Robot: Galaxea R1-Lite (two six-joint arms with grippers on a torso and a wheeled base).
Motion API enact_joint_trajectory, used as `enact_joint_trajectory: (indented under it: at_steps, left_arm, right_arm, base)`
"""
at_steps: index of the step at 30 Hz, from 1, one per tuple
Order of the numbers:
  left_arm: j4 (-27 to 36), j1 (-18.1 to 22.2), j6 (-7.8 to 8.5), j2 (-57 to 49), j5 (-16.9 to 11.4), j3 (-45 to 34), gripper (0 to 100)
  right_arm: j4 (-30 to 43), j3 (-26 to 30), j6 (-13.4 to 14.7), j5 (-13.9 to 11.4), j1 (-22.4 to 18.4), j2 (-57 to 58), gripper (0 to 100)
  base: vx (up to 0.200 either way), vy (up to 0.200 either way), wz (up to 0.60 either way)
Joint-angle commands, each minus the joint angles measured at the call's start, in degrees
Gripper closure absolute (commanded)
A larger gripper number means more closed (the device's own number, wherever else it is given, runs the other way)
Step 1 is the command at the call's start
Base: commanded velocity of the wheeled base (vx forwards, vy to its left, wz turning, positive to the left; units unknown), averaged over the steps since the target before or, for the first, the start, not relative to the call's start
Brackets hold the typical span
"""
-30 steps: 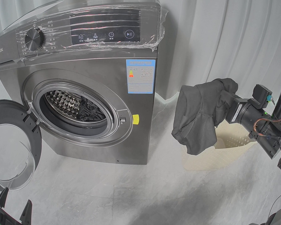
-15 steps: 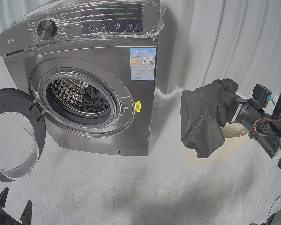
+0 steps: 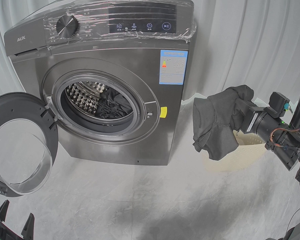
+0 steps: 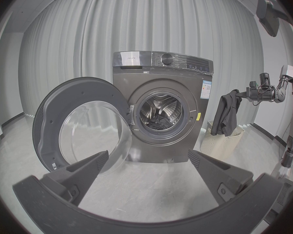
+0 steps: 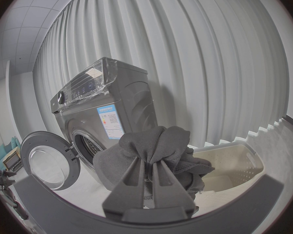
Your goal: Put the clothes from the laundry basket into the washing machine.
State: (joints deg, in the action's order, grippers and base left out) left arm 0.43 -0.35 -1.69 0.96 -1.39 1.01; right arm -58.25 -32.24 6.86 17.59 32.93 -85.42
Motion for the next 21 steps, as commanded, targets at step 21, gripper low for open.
enact_joint_trajectory:
  at_steps: [21]
  left_arm:
    - [-0.08, 0.00, -0.06, -0.96, 0.07, -0.84, 0]
  right_arm:
    - [-0.11, 2.27, -0.10, -0.72, 3.46, 0.08, 100]
  base:
    - [0.000, 0.076, 0.00]
